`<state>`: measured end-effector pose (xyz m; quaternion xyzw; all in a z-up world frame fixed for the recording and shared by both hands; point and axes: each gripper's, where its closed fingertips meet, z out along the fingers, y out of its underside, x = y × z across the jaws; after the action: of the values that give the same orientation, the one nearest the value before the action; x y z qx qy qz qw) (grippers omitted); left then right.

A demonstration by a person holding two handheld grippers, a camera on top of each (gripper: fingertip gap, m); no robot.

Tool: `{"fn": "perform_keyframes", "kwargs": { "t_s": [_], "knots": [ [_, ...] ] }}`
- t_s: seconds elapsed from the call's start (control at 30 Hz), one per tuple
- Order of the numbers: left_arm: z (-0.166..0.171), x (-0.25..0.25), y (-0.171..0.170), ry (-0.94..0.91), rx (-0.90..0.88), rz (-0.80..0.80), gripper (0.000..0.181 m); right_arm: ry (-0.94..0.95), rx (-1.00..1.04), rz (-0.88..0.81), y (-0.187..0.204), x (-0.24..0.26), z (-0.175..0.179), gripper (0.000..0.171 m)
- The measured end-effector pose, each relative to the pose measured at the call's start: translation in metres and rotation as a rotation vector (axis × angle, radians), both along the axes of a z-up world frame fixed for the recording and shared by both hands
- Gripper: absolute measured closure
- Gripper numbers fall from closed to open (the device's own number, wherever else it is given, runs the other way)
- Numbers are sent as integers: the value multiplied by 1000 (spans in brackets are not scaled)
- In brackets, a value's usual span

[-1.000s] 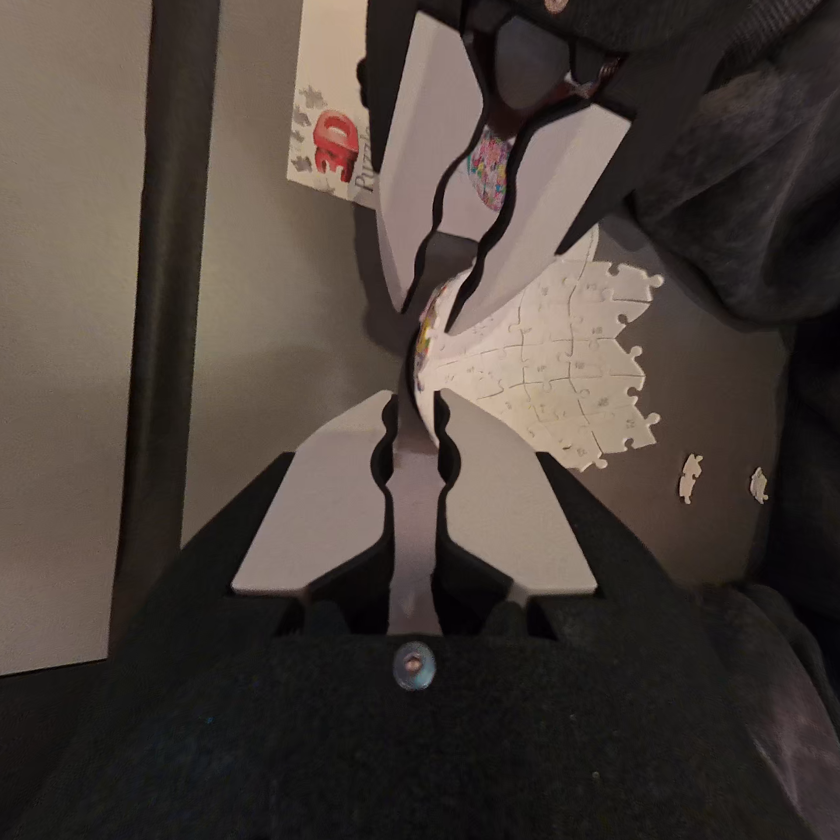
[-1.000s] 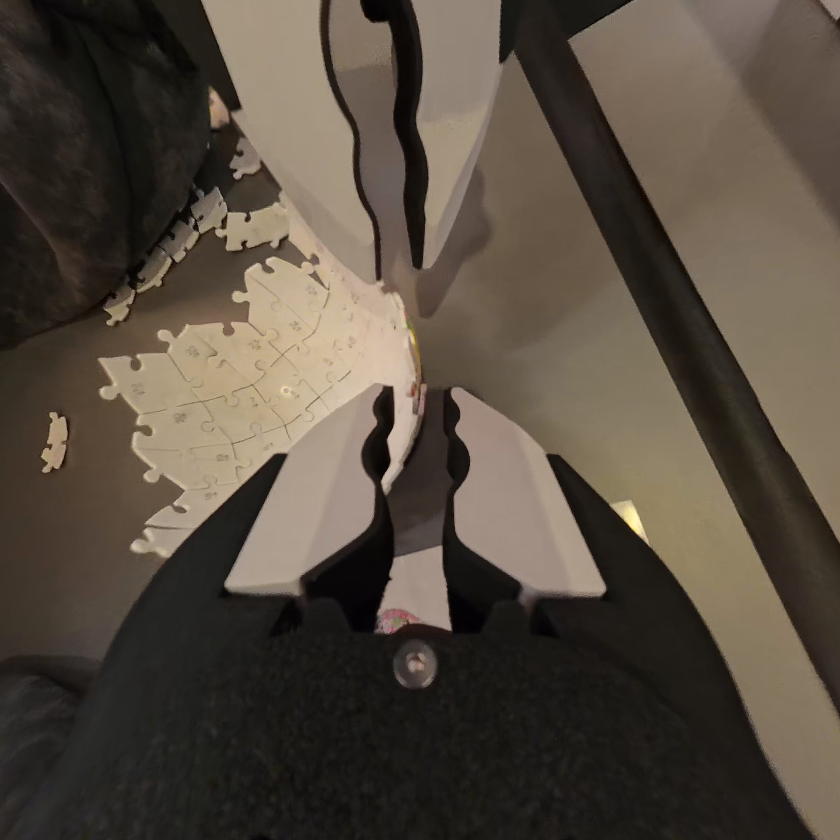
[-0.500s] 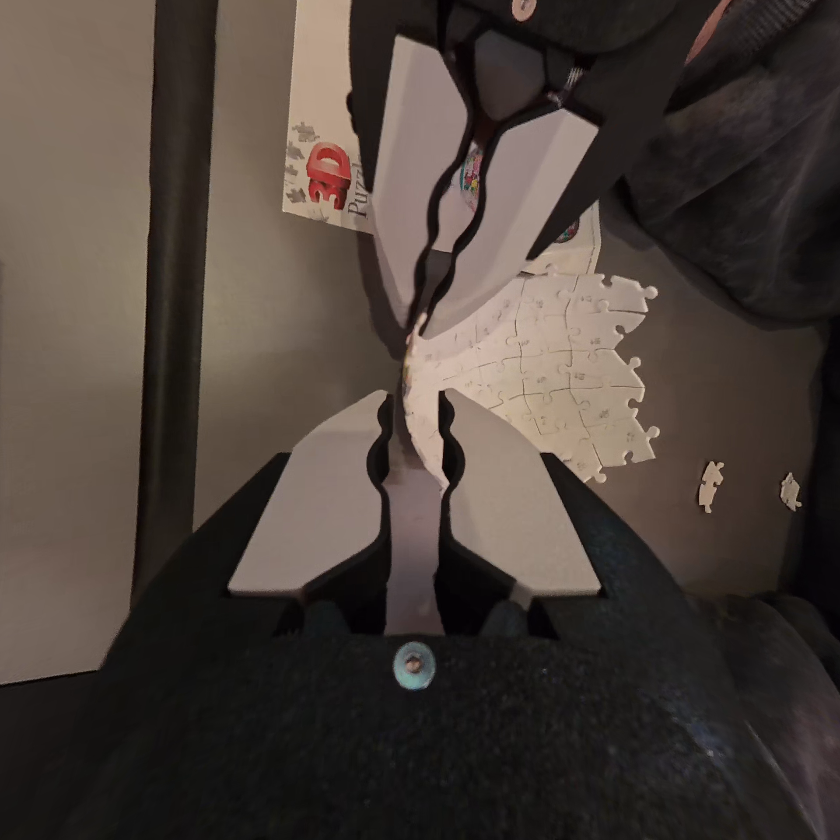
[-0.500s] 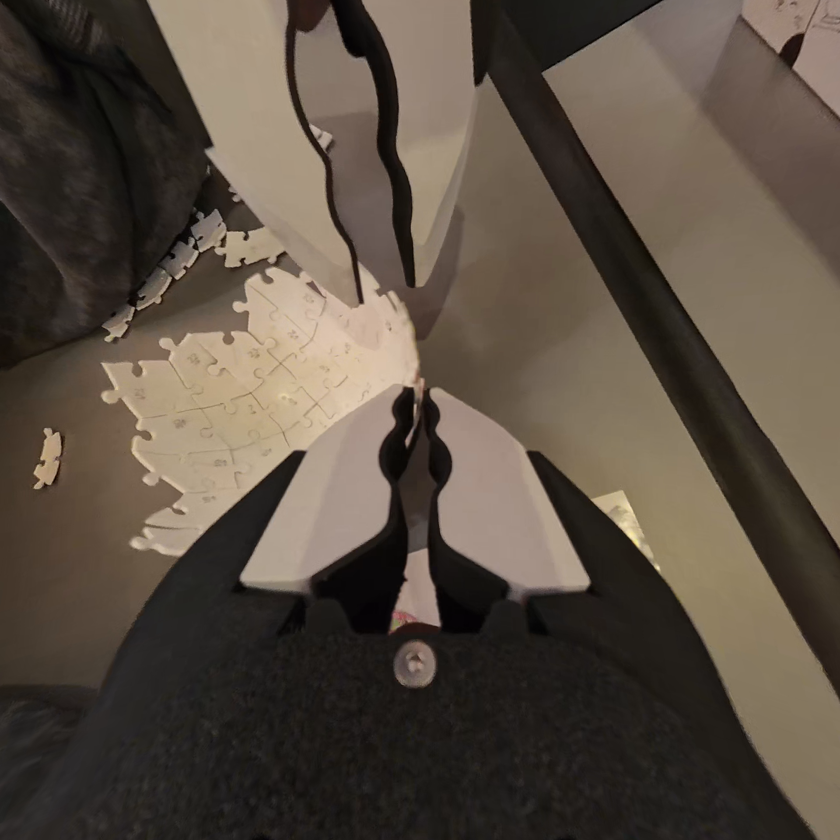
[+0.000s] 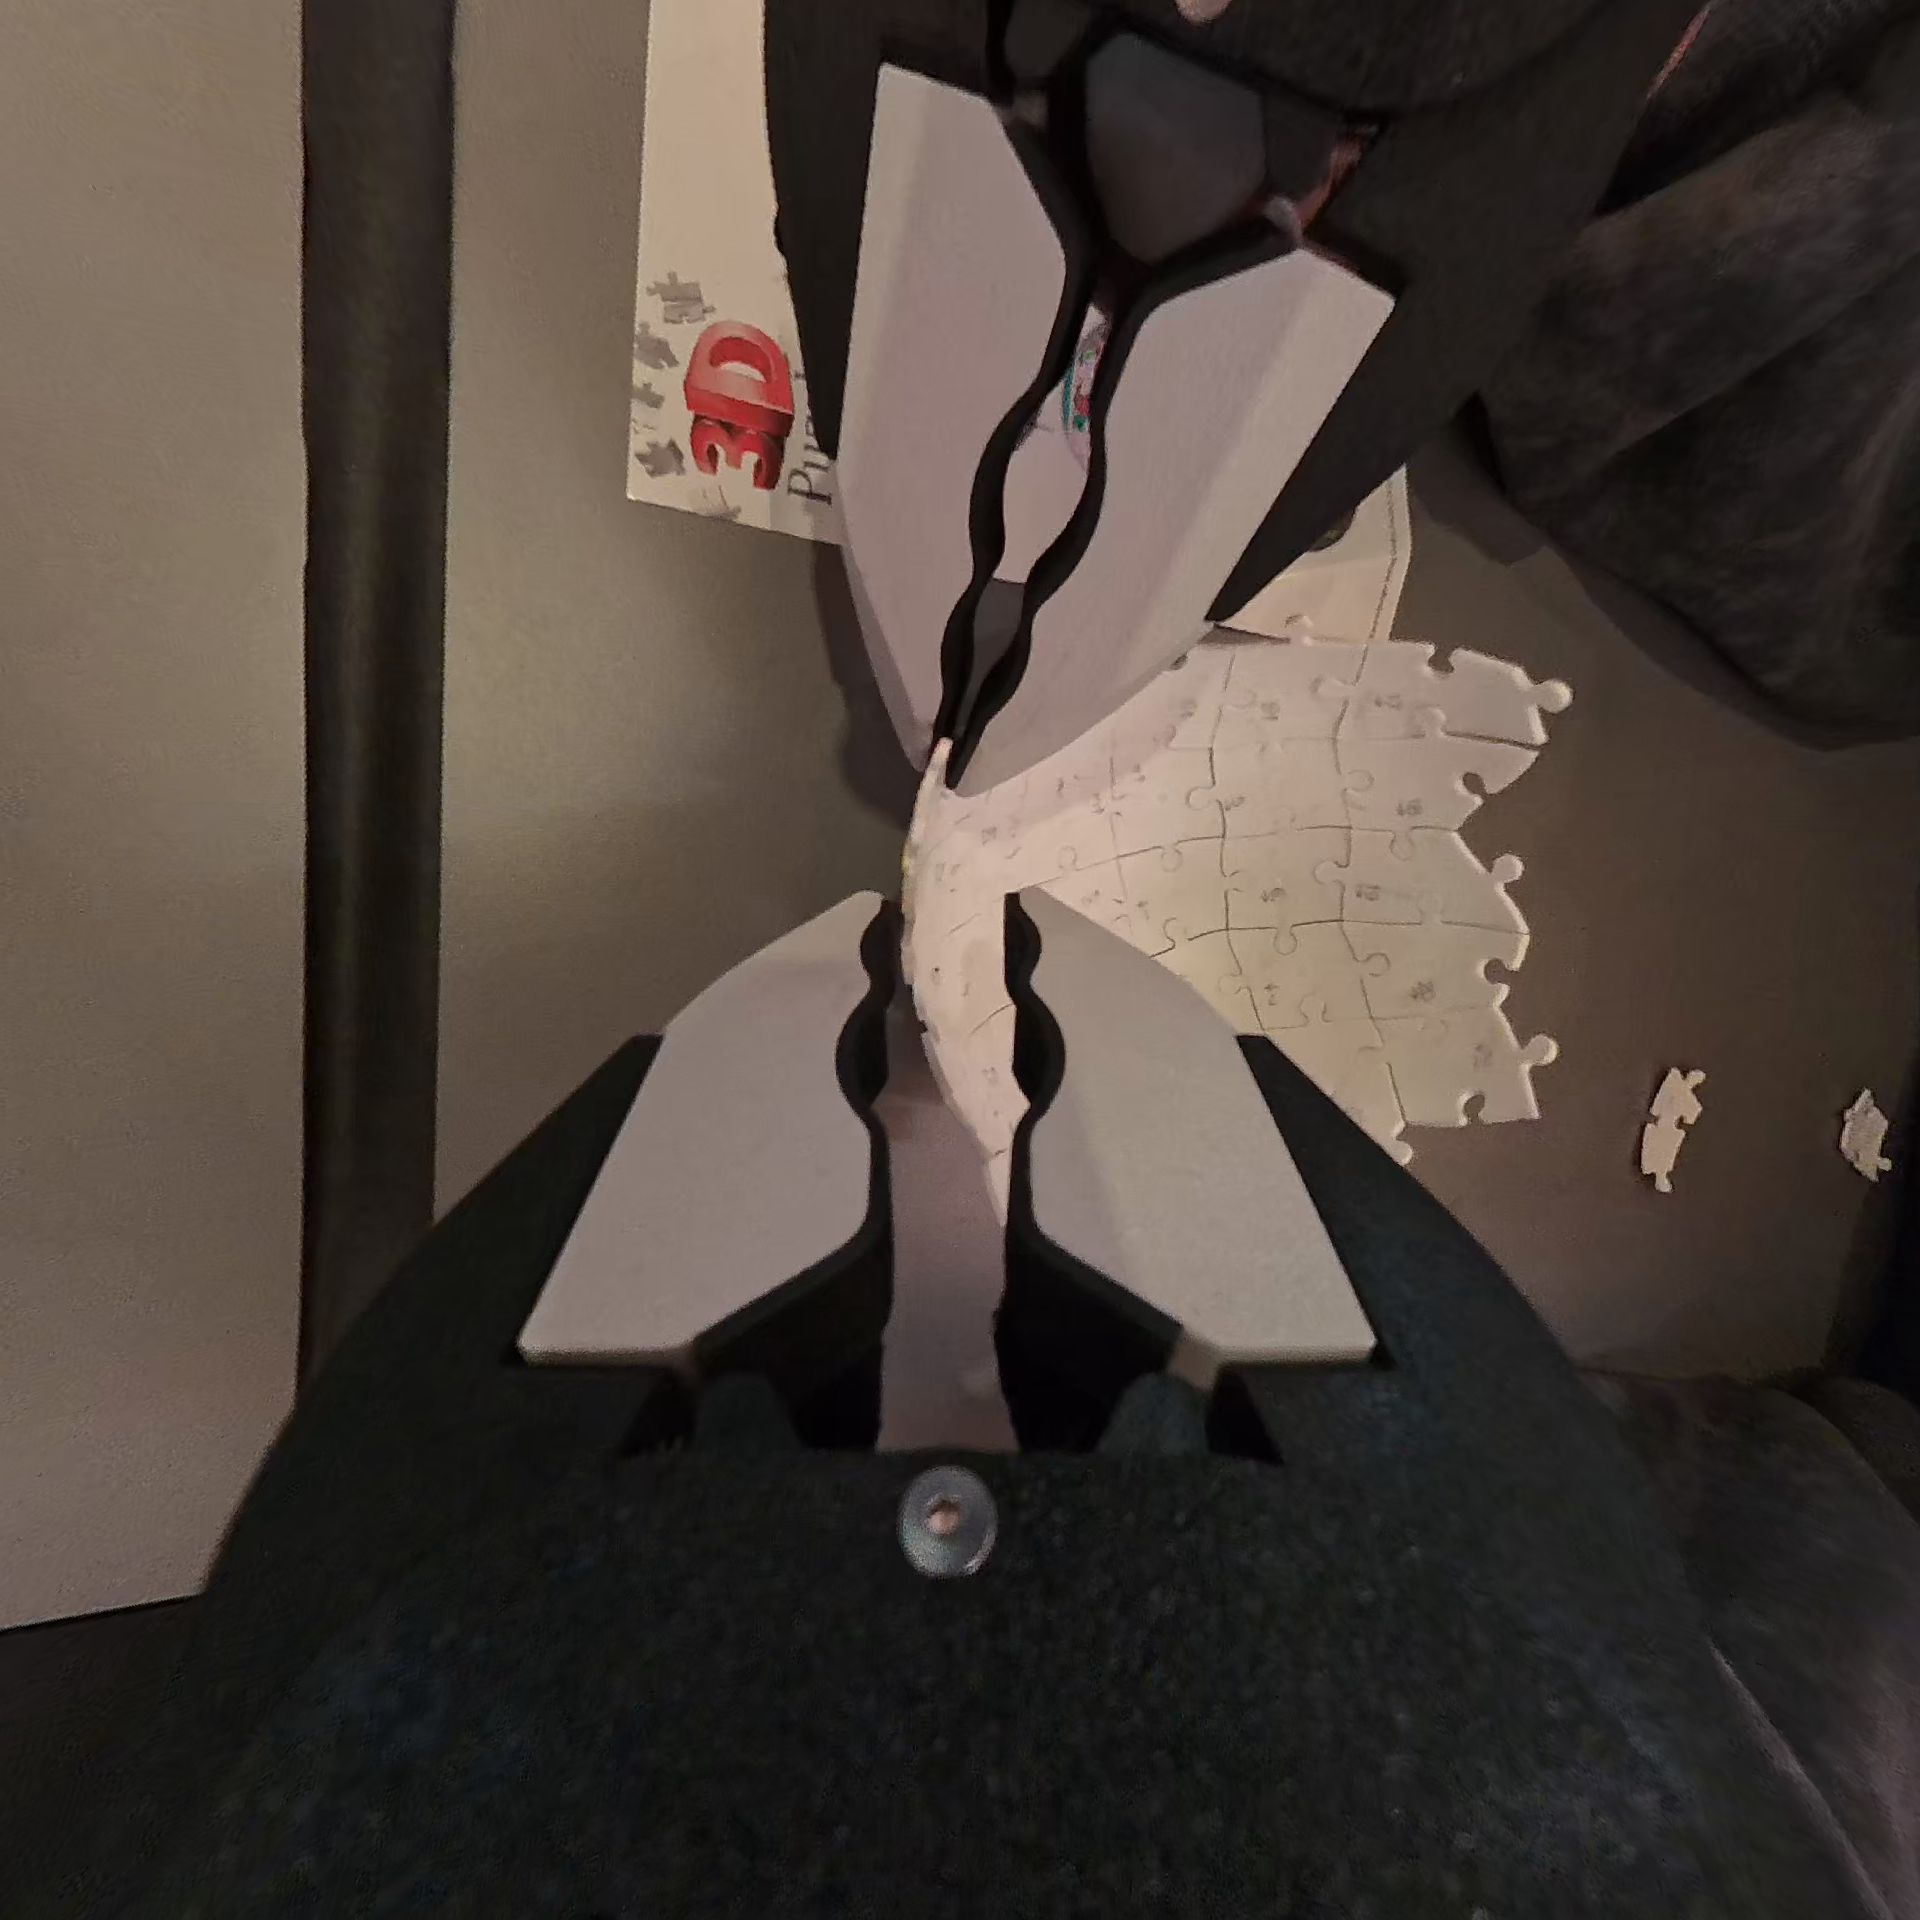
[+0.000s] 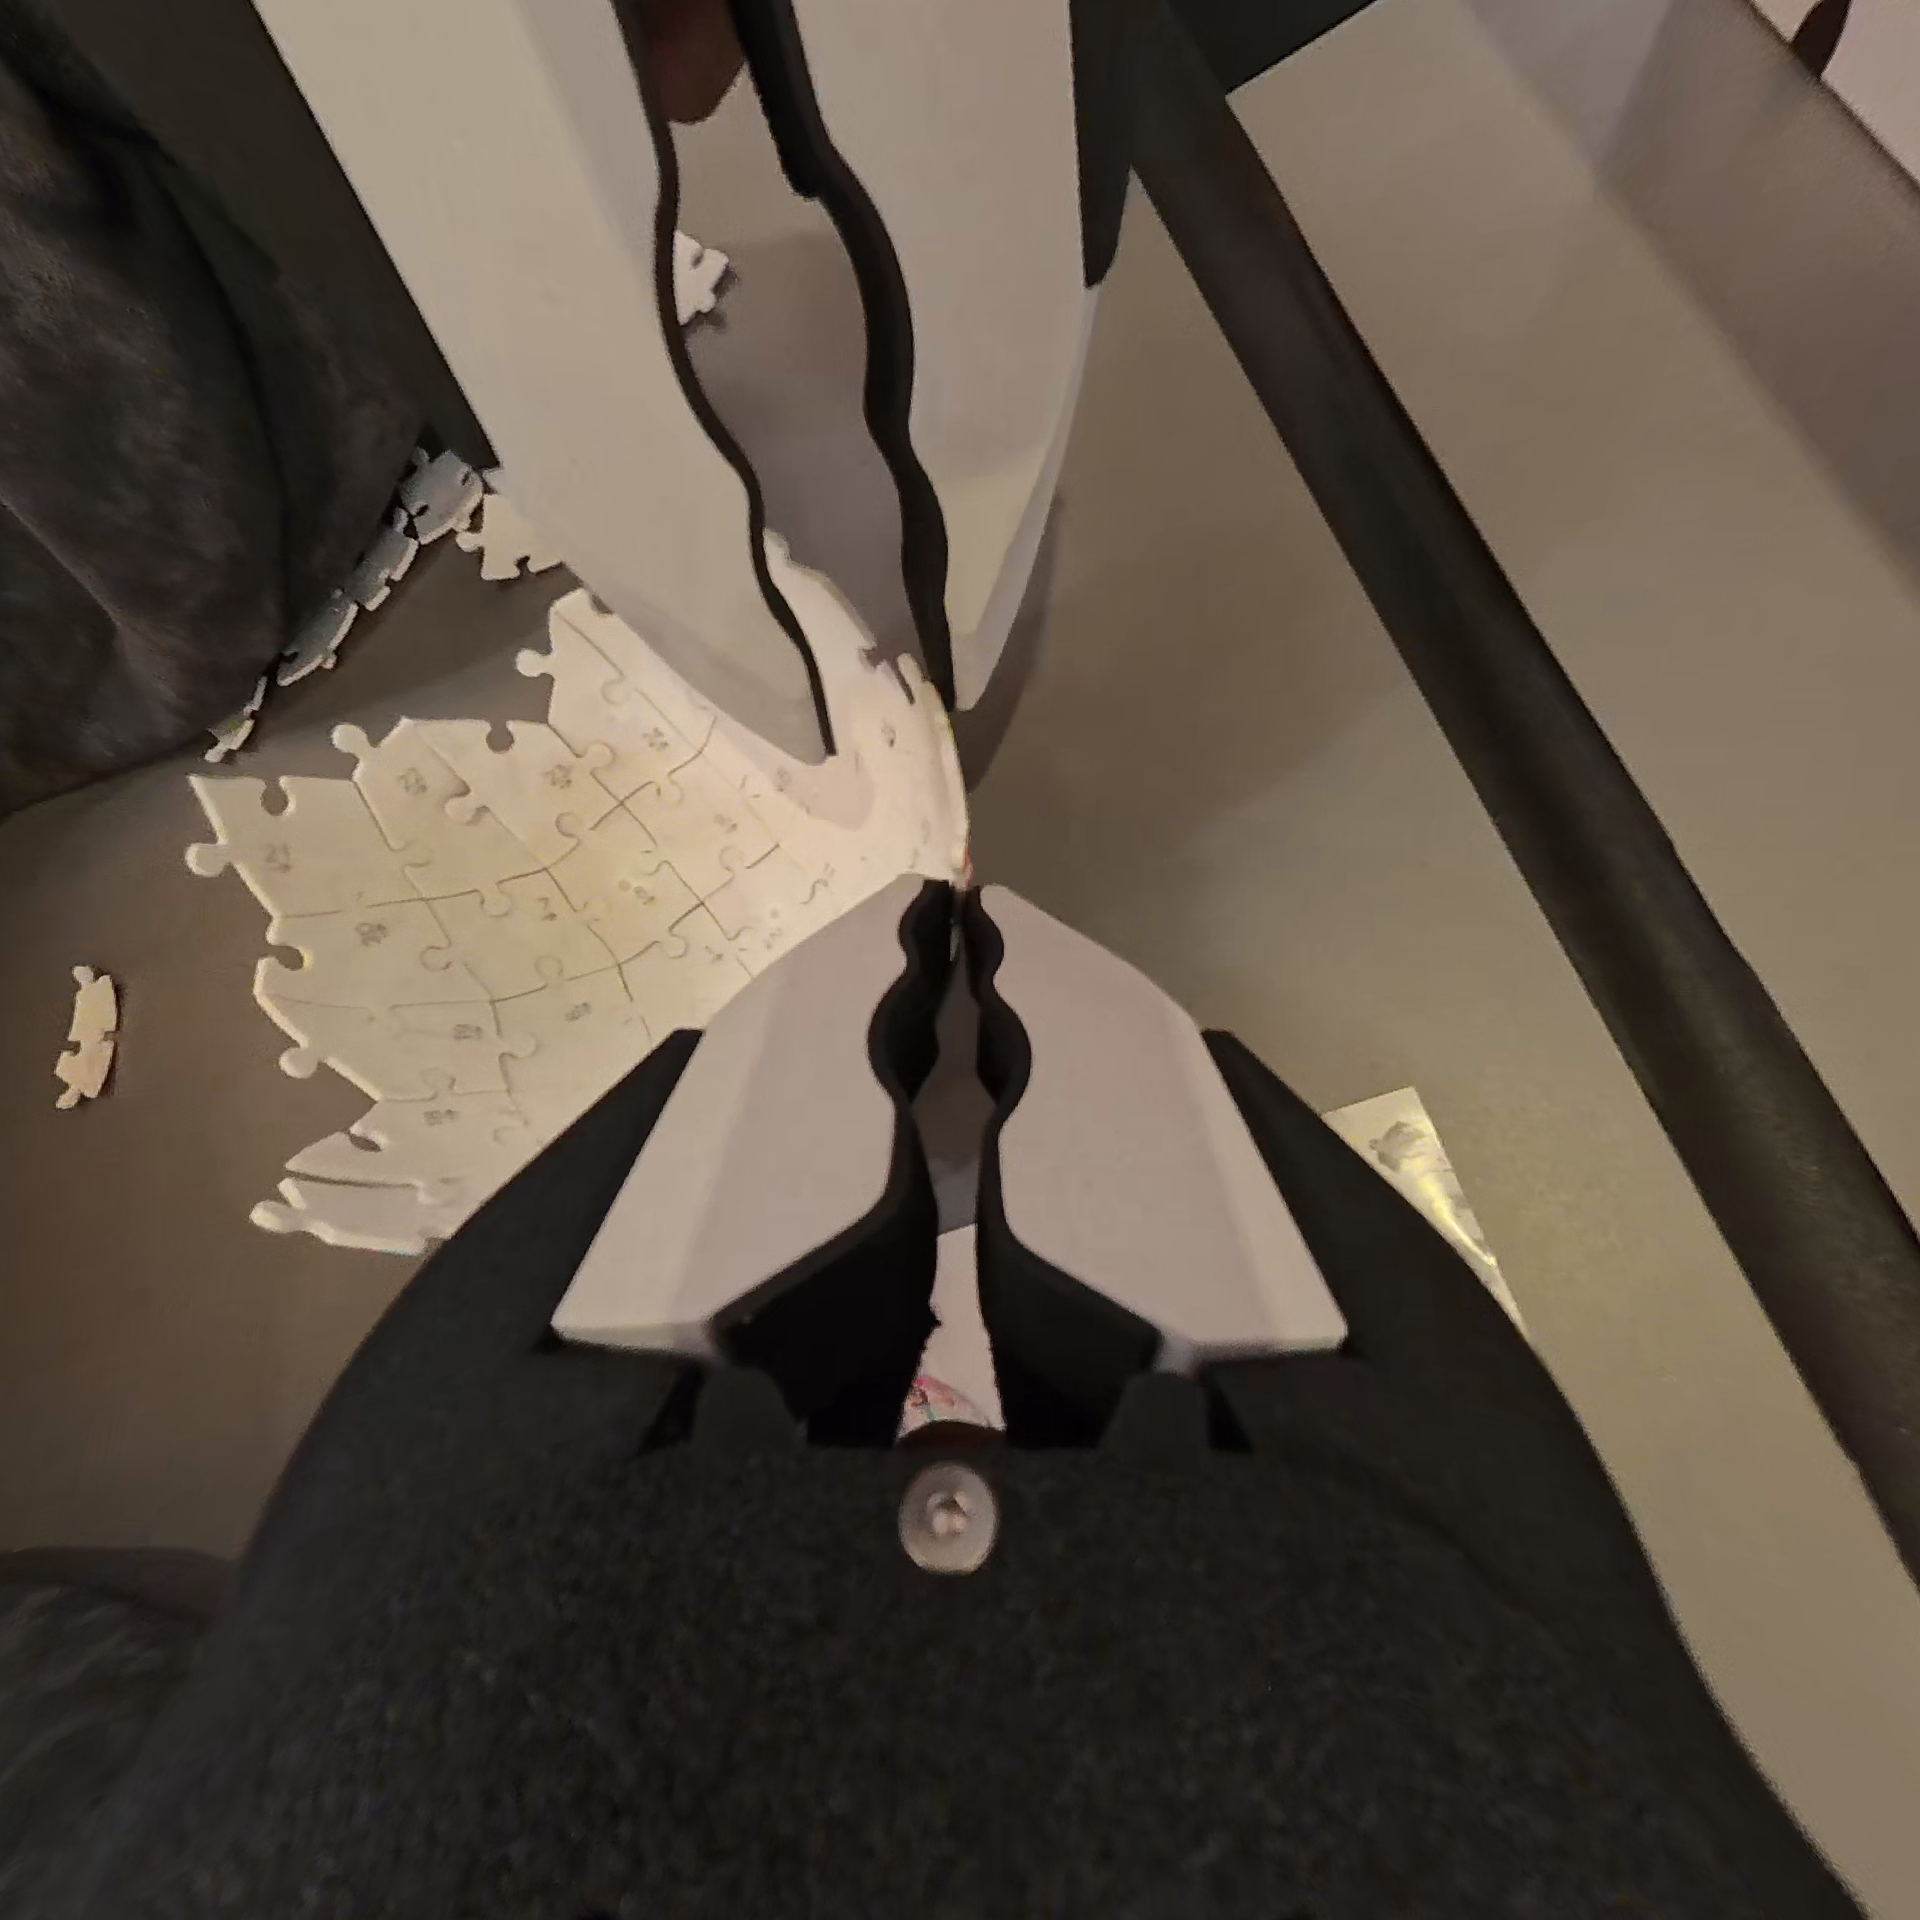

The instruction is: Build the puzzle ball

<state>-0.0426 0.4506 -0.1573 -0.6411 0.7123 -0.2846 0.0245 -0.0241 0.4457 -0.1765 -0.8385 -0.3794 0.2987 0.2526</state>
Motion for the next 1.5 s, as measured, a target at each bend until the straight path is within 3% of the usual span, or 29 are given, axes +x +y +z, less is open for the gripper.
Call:
{"fn": "perform_keyframes", "kwargs": {
  "t_s": [0.27, 0.5, 0.67, 0.8, 0.87, 1.0, 1.2, 1.5],
  "knots": [
    [8, -4, 9, -10, -9, 57, 162, -23, 31, -1, 1, -1, 2, 161],
    [33, -23, 25, -67, -49, 348, 157, 14, 72, -32, 1, 4, 18, 147],
    [36, -57, 21, -93, -164, 591, 142, 35, 286, -291, 9, 34, 70, 139],
    [29, -71, -2, -152, -194, 717, 141, 205, 508, -582, -30, 44, 115, 138],
    [22, -75, -10, -146, -183, 773, 139, 237, 555, -691, -59, 47, 110, 142],
    [20, -71, -19, -145, -148, 846, 136, 281, 619, -699, -98, 20, 85, 138],
    [-1, -69, -21, -53, -69, 868, 131, 176, 748, -670, -113, 6, 83, 139],
    [-16, -62, -14, -159, -151, 901, 136, 366, 637, -659, -122, 18, 81, 141]
  ]
}}
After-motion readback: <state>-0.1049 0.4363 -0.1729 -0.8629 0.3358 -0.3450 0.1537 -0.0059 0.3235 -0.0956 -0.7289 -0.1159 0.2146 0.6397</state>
